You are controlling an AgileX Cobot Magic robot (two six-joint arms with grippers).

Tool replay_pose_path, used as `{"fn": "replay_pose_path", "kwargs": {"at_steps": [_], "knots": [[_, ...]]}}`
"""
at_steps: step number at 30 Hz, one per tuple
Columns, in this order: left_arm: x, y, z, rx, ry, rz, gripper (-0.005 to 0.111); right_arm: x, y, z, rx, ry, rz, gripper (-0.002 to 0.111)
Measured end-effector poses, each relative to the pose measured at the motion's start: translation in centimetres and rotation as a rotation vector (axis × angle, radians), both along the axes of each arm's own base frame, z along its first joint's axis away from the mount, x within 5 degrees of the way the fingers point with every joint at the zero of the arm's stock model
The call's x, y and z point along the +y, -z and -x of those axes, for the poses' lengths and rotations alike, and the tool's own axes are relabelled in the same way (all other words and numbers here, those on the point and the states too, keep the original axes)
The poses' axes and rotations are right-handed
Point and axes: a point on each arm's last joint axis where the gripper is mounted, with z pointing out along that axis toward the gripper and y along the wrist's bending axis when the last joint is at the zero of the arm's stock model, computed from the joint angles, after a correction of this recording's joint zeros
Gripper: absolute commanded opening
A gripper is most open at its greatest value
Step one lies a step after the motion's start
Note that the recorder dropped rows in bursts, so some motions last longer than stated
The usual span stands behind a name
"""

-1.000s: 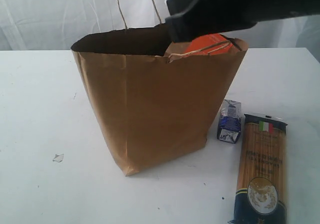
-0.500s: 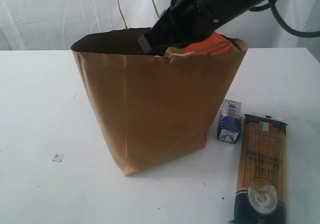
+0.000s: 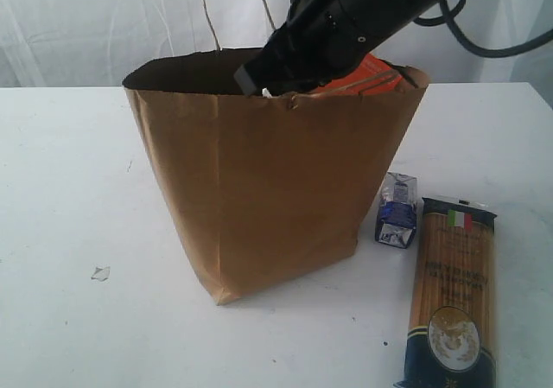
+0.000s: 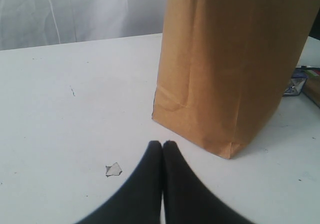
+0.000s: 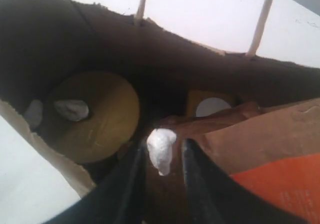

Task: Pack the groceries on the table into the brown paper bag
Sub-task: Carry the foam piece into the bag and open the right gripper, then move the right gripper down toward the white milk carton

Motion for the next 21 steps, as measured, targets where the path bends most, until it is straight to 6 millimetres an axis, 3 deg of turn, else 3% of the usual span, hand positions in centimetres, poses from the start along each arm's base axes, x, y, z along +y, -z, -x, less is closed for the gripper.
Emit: {"fn": "replay_pose_path", "kwargs": {"at_steps": [3,9,16,21], "knots": [[0.0,0.0,0.0,0.000,0.000,0.000,0.000,0.0,0.0,0.0,0.002,0.000,0.001,0.052],[0.0,0.0,0.0,0.000,0.000,0.000,0.000,-0.1,-0.4,0.2,-0.007,0.000,-0.005,0.053],[0.0,0.0,0.0,0.000,0.000,0.000,0.000,-2.6,-4.9,3.0,-0.151,0.021,-0.045,0.053],[0.0,0.0,0.0,0.000,0.000,0.000,0.000,-5.5,-8.5,6.7,-0.245,0.086,-0.130,0.052]]}}
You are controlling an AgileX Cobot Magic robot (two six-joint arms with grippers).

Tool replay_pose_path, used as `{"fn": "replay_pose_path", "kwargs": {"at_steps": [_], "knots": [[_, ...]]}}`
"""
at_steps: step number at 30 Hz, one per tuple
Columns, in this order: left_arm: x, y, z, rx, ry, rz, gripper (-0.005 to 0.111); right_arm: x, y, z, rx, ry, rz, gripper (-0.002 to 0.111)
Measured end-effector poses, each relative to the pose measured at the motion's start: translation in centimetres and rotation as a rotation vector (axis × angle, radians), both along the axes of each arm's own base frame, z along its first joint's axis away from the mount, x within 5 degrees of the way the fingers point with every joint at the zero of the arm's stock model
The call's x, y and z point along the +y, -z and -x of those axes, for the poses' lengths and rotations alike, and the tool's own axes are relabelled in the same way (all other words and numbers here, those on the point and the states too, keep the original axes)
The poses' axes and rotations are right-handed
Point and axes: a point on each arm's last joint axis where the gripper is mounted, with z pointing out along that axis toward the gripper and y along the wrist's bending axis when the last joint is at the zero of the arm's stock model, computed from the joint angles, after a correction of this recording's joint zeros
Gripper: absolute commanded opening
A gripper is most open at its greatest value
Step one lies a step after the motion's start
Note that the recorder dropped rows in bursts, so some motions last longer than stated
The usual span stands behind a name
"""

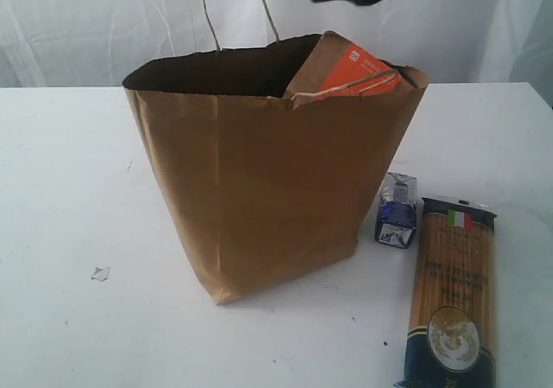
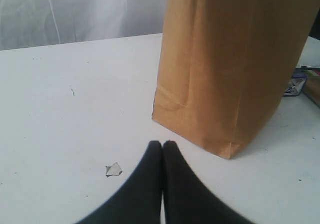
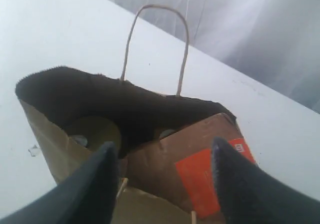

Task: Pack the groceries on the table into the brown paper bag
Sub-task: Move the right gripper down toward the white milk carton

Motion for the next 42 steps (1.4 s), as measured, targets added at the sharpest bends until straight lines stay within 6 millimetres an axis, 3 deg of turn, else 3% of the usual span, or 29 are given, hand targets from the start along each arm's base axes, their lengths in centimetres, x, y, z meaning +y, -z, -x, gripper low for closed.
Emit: {"fn": "replay_pose_path", "kwargs": {"at_steps": [7,17,21,24,30,34,42], "knots": [[0.0,0.0,0.0,0.000,0.000,0.000,0.000,-3.3,-1.7,4.1,-0.038,0.086,-0.116,0.051],[0.0,0.0,0.0,0.000,0.000,0.000,0.000,-9.2,-2.0,10.8,-0.113,0.251,-0.286,0.051],[0.0,0.0,0.0,0.000,0.000,0.000,0.000,-11.9,-1.2,13.5,-0.122,0.343,-0.323,0.051],[0.0,0.0,0.0,0.000,0.000,0.000,0.000,-13.2,0.7,14.8,-0.048,0.410,-0.279,0.051],[0.0,0.0,0.0,0.000,0.000,0.000,0.000,-14.1,5.1,15.6,0.119,0.495,-0.167,0.051],[0.0,0.0,0.0,0.000,0.000,0.000,0.000,-13.6,8.2,15.1,0.228,0.519,-0.110,0.051],[0.0,0.0,0.0,0.000,0.000,0.000,0.000,-10.8,13.3,11.7,0.339,0.541,-0.108,0.053]]}}
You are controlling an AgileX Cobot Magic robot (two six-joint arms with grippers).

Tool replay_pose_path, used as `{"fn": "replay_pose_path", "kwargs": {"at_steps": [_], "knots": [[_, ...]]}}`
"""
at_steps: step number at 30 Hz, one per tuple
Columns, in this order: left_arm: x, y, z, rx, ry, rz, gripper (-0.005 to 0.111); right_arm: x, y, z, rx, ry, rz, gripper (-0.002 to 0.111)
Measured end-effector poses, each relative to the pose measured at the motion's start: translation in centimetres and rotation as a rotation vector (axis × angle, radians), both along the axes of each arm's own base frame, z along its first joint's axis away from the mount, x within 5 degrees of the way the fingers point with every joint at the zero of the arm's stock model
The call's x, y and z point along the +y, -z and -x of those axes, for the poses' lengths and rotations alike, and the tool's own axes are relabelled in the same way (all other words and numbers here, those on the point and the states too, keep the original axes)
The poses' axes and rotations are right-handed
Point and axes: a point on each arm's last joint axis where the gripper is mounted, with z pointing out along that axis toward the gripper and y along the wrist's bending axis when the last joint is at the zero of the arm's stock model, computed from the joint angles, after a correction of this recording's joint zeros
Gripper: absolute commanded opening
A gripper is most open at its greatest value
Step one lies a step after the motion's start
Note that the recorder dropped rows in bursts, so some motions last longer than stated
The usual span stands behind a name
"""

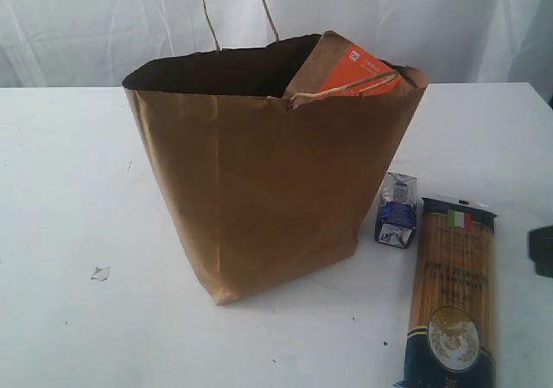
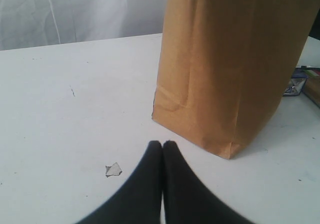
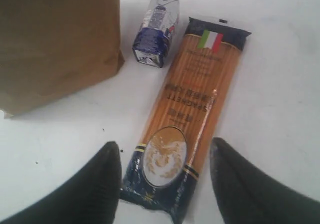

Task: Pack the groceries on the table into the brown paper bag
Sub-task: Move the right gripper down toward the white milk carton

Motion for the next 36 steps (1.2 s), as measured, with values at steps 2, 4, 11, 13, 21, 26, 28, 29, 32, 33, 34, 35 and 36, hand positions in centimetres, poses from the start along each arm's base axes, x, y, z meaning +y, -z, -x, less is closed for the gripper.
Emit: {"fn": "replay_pose_path", "kwargs": {"at_steps": [2,4,11,13,21,26,28,29,32,33,34,35,36], "knots": [[0.0,0.0,0.0,0.000,0.000,0.000,0.000,1.1,0.5,-1.4,-0.004,-0.007,-0.022,0.060],[0.0,0.0,0.0,0.000,0.000,0.000,0.000,2.2,1.2,-2.9,0.001,-0.005,-0.042,0.066],[0.0,0.0,0.0,0.000,0.000,0.000,0.000,2.6,4.8,-8.5,0.104,0.137,-0.089,0.070],[0.0,0.0,0.0,0.000,0.000,0.000,0.000,2.5,5.8,-9.8,0.115,0.146,-0.101,0.070],[0.0,0.0,0.0,0.000,0.000,0.000,0.000,2.7,7.5,-13.8,0.123,0.110,-0.066,0.070],[0.0,0.0,0.0,0.000,0.000,0.000,0.000,2.1,8.9,-16.0,0.157,0.111,-0.019,0.070],[0.0,0.0,0.0,0.000,0.000,0.000,0.000,1.7,9.5,-16.7,0.162,0.121,-0.010,0.070],[0.0,0.0,0.0,0.000,0.000,0.000,0.000,1.5,9.8,-17.0,0.164,0.124,-0.006,0.070],[0.0,0.0,0.0,0.000,0.000,0.000,0.000,1.2,10.8,-17.7,0.166,0.124,0.002,0.070],[0.0,0.0,0.0,0.000,0.000,0.000,0.000,1.2,11.0,-17.8,0.165,0.116,0.007,0.070],[0.0,0.0,0.0,0.000,0.000,0.000,0.000,1.2,11.3,-18.0,0.160,0.106,0.013,0.070],[0.0,0.0,0.0,0.000,0.000,0.000,0.000,1.2,11.5,-18.2,0.157,0.098,0.019,0.070],[0.0,0.0,0.0,0.000,0.000,0.000,0.000,1.2,11.7,-18.4,0.154,0.090,0.024,0.070]]}}
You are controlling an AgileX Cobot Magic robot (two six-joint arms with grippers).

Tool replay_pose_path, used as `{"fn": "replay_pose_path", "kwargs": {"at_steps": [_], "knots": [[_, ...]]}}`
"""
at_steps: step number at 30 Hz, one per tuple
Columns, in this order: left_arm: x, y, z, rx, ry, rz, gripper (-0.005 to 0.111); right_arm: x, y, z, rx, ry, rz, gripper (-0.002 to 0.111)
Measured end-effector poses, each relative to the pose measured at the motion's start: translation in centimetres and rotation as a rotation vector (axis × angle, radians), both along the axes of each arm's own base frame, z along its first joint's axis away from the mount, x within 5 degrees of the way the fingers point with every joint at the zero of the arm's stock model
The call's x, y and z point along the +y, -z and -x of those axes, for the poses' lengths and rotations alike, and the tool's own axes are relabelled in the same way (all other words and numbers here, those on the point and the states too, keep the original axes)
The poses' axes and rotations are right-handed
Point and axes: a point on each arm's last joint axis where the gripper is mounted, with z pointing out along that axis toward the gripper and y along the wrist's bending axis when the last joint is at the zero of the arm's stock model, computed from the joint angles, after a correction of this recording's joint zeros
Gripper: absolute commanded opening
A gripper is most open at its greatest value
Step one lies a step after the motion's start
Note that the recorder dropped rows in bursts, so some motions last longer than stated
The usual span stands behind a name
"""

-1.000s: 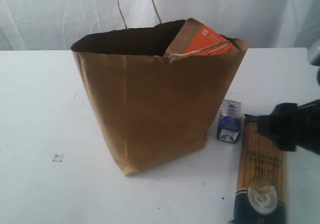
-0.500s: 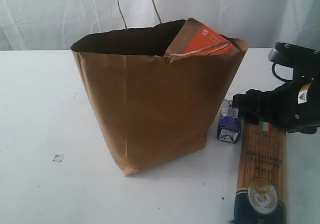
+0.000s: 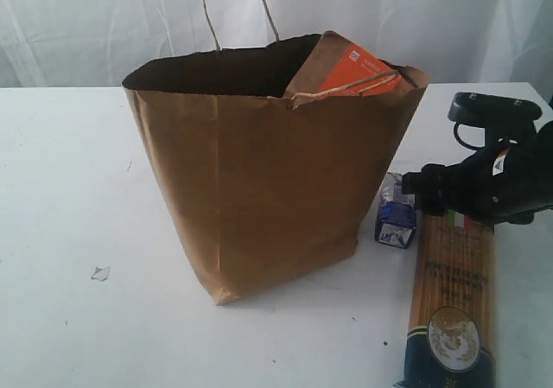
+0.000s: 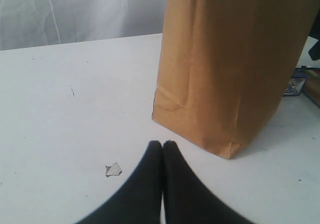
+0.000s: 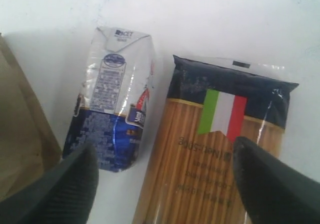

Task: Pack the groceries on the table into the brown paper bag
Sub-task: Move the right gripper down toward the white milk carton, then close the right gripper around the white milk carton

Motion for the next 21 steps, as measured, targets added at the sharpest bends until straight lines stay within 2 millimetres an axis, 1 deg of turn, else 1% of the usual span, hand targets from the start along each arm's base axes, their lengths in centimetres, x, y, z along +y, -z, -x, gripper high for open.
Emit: {"fn": "replay_pose_path", "kwargs": {"at_steps": [6,12,17,21], "knots": [[0.0,0.0,0.0,0.000,0.000,0.000,0.000,0.2,1.2,-0.7,-0.011,-0.030,0.011,0.070],[0.0,0.0,0.0,0.000,0.000,0.000,0.000,0.7,0.7,-1.2,-0.053,-0.066,0.018,0.070],[0.0,0.0,0.0,0.000,0.000,0.000,0.000,1.7,0.4,-1.4,-0.108,-0.109,0.013,0.070],[0.0,0.0,0.0,0.000,0.000,0.000,0.000,2.2,1.0,-1.8,-0.107,-0.119,0.011,0.069]]}}
